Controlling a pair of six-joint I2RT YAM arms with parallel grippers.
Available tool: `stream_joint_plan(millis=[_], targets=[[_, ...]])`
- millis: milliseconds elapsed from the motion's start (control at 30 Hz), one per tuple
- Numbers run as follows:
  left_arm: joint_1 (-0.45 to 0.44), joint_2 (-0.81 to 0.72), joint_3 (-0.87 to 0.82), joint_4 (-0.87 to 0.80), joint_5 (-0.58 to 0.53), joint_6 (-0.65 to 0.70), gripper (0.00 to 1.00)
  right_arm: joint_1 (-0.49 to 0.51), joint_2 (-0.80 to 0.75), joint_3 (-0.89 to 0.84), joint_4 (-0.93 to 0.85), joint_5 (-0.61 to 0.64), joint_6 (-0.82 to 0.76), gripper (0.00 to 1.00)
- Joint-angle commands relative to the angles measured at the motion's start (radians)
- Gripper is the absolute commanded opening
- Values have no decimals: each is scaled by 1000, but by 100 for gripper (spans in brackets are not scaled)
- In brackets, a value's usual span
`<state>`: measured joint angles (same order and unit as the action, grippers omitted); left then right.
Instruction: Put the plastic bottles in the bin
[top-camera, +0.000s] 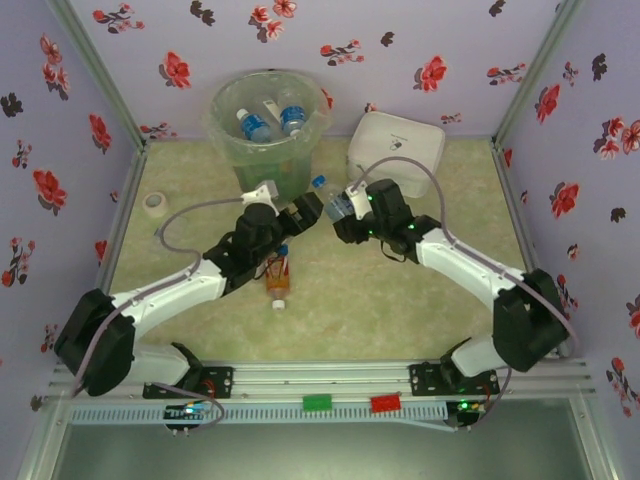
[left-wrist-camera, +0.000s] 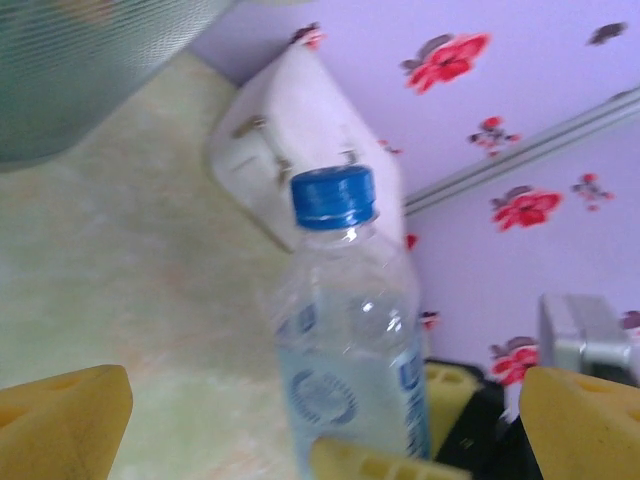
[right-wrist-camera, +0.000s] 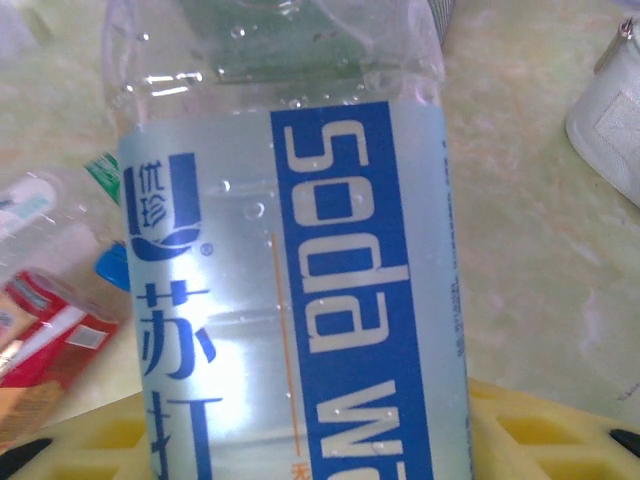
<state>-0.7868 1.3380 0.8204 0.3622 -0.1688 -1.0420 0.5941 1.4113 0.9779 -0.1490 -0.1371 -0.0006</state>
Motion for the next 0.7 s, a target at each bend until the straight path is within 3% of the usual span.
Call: stream_joint_plan(millis=[0,333,567,667], targets=[[-16,61,61,87,5,-32,98,6,-77,-36,110,-67,97,48],[-34,200,161,184,87,-109,87,10,-152,-47,160,-132,132,49],[-38,230,159,236,128,-142,74,14,-147,-50,186,-134,138,49],[-39,224,150,248,129,-134,63,15,-143,-47,185,-134,139,50]])
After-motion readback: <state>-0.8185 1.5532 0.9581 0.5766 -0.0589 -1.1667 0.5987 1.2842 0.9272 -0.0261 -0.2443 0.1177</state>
